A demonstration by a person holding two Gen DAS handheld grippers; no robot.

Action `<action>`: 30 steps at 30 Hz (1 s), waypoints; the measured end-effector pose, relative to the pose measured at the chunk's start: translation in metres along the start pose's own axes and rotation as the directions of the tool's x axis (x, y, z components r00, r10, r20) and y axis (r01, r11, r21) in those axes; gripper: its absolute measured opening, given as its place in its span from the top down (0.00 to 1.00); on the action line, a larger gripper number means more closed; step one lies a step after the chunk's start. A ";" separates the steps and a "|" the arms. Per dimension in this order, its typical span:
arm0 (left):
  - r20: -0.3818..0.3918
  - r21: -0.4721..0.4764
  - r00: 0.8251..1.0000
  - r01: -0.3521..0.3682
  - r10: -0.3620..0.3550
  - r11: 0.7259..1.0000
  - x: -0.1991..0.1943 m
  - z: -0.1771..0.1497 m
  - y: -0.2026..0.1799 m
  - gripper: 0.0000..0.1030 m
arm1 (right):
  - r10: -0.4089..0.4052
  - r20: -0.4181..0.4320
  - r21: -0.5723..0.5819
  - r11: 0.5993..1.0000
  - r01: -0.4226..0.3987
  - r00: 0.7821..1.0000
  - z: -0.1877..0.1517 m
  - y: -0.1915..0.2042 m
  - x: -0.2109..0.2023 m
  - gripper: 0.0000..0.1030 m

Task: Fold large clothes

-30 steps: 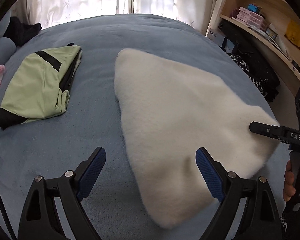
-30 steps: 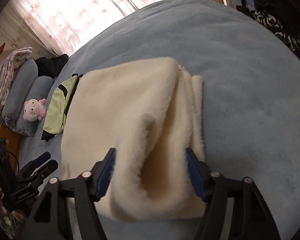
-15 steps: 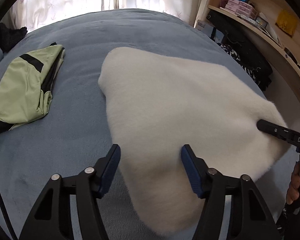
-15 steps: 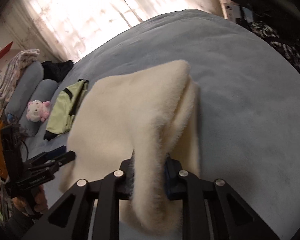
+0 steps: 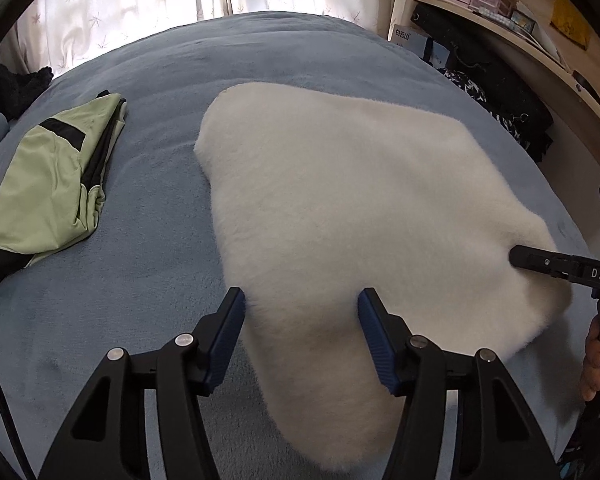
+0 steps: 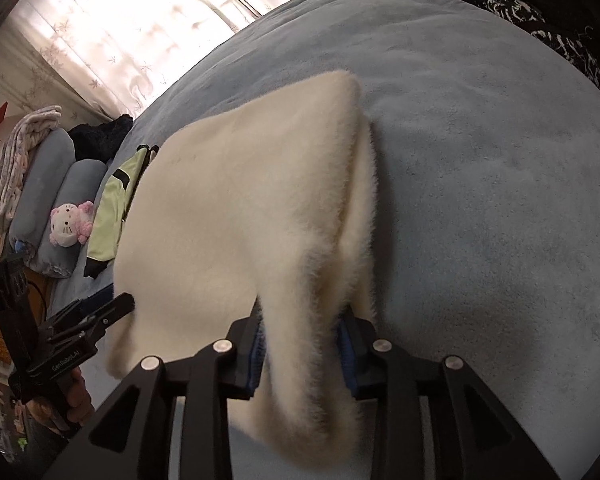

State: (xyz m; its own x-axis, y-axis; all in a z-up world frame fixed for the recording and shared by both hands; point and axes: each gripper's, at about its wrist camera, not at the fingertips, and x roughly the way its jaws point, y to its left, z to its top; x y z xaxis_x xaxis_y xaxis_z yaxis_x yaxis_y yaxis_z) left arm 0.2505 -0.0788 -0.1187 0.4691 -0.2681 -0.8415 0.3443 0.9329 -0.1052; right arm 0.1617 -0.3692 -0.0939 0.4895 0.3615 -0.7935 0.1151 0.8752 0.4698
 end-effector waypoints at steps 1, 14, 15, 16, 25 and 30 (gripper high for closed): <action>0.000 -0.001 1.000 0.006 -0.006 1.000 -0.001 0.001 0.000 0.44 | 0.008 -0.002 0.008 1.000 -0.008 1.000 0.001 0.000 0.000 0.68; -0.013 -0.075 0.998 0.067 -0.068 0.995 0.018 0.062 0.032 0.28 | 0.124 -0.048 0.143 0.983 -0.116 0.991 0.070 -0.021 0.029 0.49; -0.018 -0.084 0.997 0.067 -0.069 0.994 0.024 0.068 0.036 0.28 | 0.118 -0.050 0.149 0.983 -0.110 0.992 0.079 -0.025 0.034 0.49; -0.029 -0.100 0.997 0.069 -0.072 0.993 0.030 0.075 0.041 0.28 | 0.104 -0.047 0.152 0.984 -0.096 0.993 0.087 -0.028 0.037 0.49; -0.030 -0.180 0.994 0.101 -0.109 0.978 0.063 0.110 0.062 0.46 | 0.041 -0.008 0.059 0.997 -0.040 0.999 0.131 -0.020 0.069 0.75; 0.019 -0.181 0.998 0.069 -0.067 0.981 0.066 0.108 0.066 0.54 | 0.031 0.046 -0.026 0.999 -0.030 0.998 0.140 -0.012 0.066 0.79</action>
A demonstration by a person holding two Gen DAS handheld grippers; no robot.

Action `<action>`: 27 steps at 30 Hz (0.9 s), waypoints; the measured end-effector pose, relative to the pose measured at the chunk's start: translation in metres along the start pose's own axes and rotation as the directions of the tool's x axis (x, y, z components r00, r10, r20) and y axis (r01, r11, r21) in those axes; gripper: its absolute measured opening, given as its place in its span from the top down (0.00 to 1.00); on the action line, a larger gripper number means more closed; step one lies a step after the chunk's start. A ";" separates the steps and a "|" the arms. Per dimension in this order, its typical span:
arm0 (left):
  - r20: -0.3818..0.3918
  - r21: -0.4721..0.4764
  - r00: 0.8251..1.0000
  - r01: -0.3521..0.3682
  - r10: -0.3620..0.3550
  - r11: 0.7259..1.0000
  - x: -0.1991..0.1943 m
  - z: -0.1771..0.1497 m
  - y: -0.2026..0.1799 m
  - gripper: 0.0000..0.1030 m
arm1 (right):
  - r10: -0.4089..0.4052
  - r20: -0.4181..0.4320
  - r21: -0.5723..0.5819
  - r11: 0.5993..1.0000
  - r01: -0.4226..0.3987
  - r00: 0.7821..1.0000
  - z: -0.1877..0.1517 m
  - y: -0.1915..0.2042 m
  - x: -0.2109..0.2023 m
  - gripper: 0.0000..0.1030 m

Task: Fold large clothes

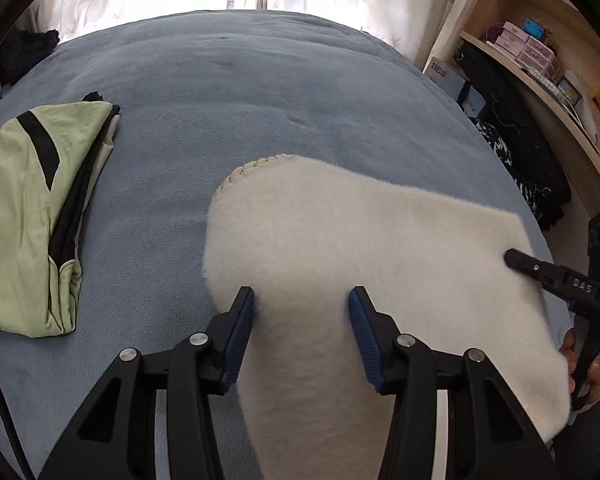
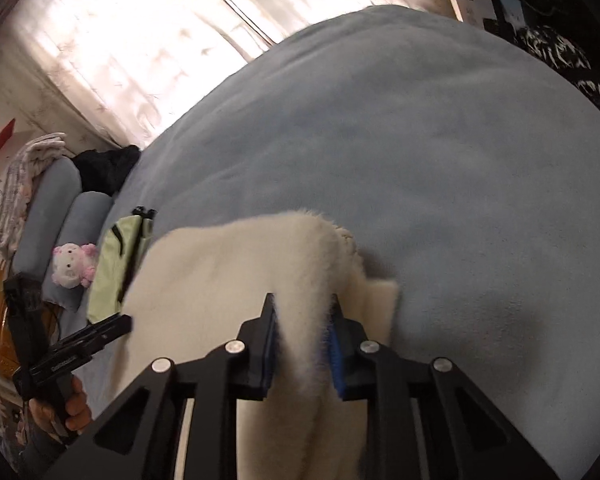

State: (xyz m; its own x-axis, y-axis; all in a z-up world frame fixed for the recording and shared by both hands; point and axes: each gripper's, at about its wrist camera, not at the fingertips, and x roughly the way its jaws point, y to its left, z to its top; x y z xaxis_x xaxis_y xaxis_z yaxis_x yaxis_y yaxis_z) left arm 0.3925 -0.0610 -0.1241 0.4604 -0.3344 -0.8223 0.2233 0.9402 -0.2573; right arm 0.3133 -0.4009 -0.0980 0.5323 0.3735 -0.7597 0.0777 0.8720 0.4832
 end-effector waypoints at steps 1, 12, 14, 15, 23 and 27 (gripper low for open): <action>0.000 -0.012 1.000 0.014 -0.014 1.000 0.003 -0.001 0.002 0.54 | -0.018 -0.028 0.015 1.000 0.019 0.999 -0.001 -0.006 0.008 0.76; 0.060 0.029 0.998 -0.004 0.002 1.000 -0.051 -0.023 -0.014 0.52 | -0.153 0.072 -0.096 0.983 0.159 0.986 -0.043 0.032 -0.069 0.60; 0.061 0.028 0.998 0.024 -0.026 0.999 -0.067 -0.038 -0.020 0.52 | -0.120 0.107 -0.142 0.981 0.135 0.987 -0.059 0.050 -0.084 0.60; 0.054 0.028 0.998 0.042 -0.043 0.999 -0.074 -0.047 -0.025 0.53 | -0.114 0.120 -0.166 0.977 0.134 0.986 -0.070 0.062 -0.091 0.60; 0.000 0.065 0.994 0.106 -0.106 0.992 -0.080 -0.106 -0.054 0.83 | -0.166 0.074 -0.164 0.970 0.176 0.983 -0.119 0.062 -0.079 0.94; -0.024 0.009 0.994 0.105 -0.105 0.994 -0.064 -0.121 -0.036 0.91 | -0.136 0.032 -0.052 0.989 0.138 0.990 -0.131 0.022 -0.073 1.00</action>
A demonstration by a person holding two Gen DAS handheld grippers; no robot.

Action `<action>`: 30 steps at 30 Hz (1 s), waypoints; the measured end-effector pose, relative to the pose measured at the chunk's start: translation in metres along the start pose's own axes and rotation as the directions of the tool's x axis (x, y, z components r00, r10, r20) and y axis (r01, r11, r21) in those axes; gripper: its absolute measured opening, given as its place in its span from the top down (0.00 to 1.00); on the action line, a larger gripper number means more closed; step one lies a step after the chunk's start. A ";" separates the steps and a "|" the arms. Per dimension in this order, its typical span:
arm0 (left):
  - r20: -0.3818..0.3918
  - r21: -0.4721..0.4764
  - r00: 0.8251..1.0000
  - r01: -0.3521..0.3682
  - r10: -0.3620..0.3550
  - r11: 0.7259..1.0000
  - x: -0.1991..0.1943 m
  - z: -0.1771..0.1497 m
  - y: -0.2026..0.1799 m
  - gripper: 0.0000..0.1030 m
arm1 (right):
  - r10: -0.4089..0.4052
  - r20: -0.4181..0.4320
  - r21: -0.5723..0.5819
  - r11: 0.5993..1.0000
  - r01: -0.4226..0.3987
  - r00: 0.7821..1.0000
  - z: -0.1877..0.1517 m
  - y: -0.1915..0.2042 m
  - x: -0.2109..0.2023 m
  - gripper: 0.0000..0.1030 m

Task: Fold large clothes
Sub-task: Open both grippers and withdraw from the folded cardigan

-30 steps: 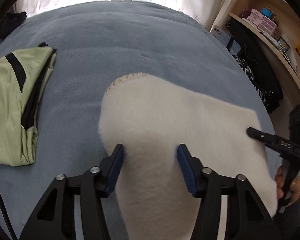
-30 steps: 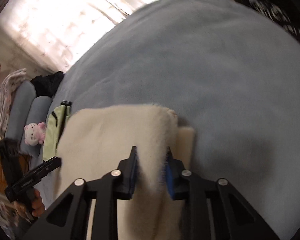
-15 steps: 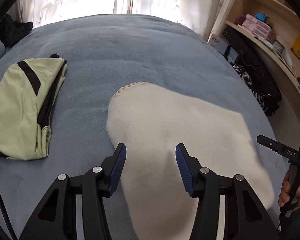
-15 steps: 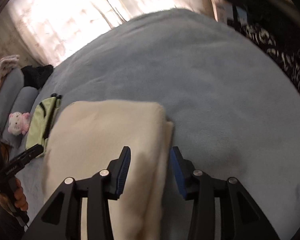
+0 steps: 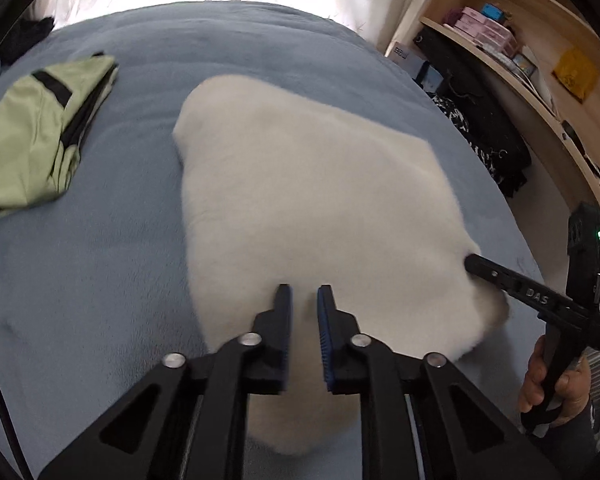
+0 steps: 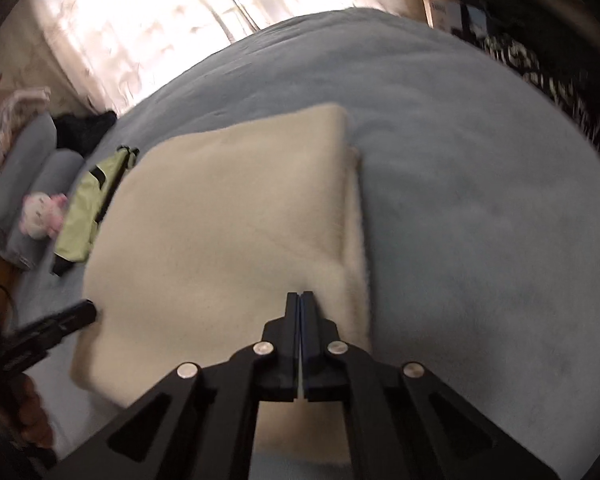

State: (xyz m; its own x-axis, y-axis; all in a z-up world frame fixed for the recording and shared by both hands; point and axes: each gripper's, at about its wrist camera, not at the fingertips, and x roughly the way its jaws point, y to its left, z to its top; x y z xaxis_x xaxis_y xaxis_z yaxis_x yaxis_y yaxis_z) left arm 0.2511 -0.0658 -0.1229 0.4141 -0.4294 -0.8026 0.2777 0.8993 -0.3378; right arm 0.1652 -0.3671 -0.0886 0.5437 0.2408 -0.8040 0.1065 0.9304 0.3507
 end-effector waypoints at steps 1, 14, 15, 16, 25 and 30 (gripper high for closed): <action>0.002 -0.009 1.000 0.013 -0.013 1.000 0.000 -0.002 0.004 0.91 | 0.008 0.001 0.015 1.000 -0.008 1.000 -0.003 -0.006 -0.002 1.00; -0.006 0.014 0.999 -0.035 0.035 0.999 -0.017 -0.012 -0.006 0.80 | 0.085 0.018 0.104 0.991 -0.086 0.996 -0.013 -0.013 -0.034 0.97; -0.009 0.015 0.999 -0.038 0.039 0.999 -0.019 -0.013 -0.006 0.79 | 0.082 0.018 0.104 0.991 -0.084 0.996 -0.014 -0.012 -0.036 0.96; -0.015 0.015 0.999 -0.046 0.046 0.999 -0.021 -0.014 -0.007 0.76 | 0.073 0.014 0.102 0.992 -0.074 0.997 -0.017 -0.010 -0.039 0.94; -0.056 -0.008 0.994 -0.092 0.091 0.996 -0.044 -0.033 -0.005 0.42 | 0.091 -0.028 0.120 0.989 -0.087 0.995 -0.038 -0.001 -0.055 0.42; -0.071 -0.042 0.996 -0.047 0.044 0.998 -0.058 -0.042 0.001 0.27 | 0.151 -0.071 0.159 0.977 -0.138 0.986 -0.044 -0.002 -0.062 0.29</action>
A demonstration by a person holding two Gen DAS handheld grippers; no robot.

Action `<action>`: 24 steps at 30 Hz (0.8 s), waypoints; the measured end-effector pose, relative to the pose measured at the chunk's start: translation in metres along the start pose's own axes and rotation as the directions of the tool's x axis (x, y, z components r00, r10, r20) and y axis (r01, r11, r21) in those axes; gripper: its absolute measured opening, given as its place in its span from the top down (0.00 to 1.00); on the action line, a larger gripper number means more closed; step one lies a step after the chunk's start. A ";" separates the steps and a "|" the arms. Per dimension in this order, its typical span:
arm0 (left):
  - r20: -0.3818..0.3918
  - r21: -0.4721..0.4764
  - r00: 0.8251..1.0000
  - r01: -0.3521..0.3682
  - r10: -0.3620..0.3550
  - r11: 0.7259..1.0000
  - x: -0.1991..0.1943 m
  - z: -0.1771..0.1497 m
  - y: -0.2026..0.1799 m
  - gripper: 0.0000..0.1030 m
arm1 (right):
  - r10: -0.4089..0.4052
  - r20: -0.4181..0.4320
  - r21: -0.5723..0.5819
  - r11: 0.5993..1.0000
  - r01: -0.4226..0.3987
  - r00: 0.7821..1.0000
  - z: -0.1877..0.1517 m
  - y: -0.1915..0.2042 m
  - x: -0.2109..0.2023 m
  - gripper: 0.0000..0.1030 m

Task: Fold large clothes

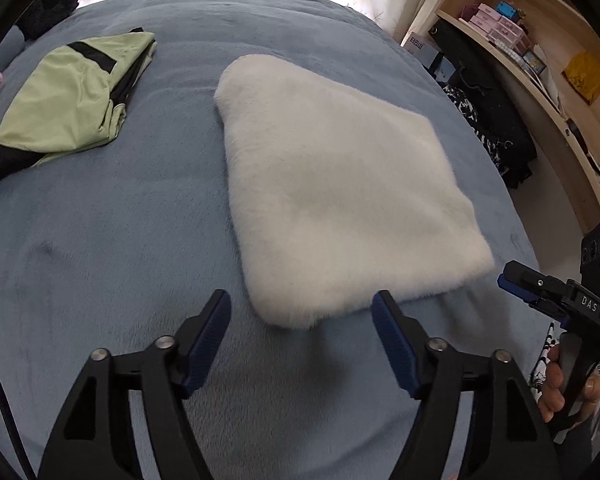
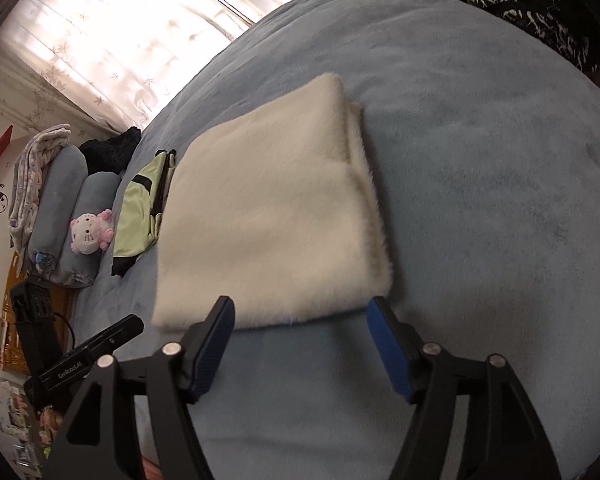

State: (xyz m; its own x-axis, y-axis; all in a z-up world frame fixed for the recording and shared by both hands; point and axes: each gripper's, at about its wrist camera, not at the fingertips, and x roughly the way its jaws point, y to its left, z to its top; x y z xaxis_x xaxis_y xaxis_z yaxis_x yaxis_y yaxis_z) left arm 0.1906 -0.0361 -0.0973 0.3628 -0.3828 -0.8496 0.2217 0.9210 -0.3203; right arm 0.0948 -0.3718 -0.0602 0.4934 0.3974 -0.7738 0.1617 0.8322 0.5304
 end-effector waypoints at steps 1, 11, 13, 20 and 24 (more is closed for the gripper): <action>0.003 -0.007 1.000 0.017 -0.017 1.000 -0.004 -0.001 0.002 0.26 | 0.015 -0.006 0.007 1.000 -0.014 1.000 0.000 0.000 -0.003 0.26; -0.070 -0.042 0.983 0.167 -0.170 0.985 -0.008 -0.001 0.007 0.15 | 0.072 -0.126 -0.015 0.997 -0.074 0.989 -0.004 0.006 -0.002 0.00; -0.090 -0.038 0.981 0.172 -0.175 0.984 -0.005 0.001 0.007 0.14 | 0.106 -0.139 -0.014 0.994 -0.109 0.985 -0.006 0.007 0.001 0.00; -0.106 -0.036 0.976 0.189 -0.192 0.981 0.003 0.011 0.010 0.14 | 0.114 -0.047 -0.047 0.992 -0.116 0.992 0.003 0.004 -0.005 0.00; -0.106 -0.033 0.976 0.190 -0.192 0.981 0.014 0.023 0.014 0.14 | 0.036 -0.038 -0.105 0.994 -0.040 0.999 0.021 0.005 -0.002 0.00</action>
State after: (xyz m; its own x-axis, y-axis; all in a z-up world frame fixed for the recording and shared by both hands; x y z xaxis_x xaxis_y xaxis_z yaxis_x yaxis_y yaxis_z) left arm 0.2199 -0.0302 -0.1044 0.2156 -0.5431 -0.8115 0.2565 0.8334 -0.4895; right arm 0.1124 -0.3761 -0.0487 0.4657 0.4419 -0.7667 0.0508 0.8516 0.5217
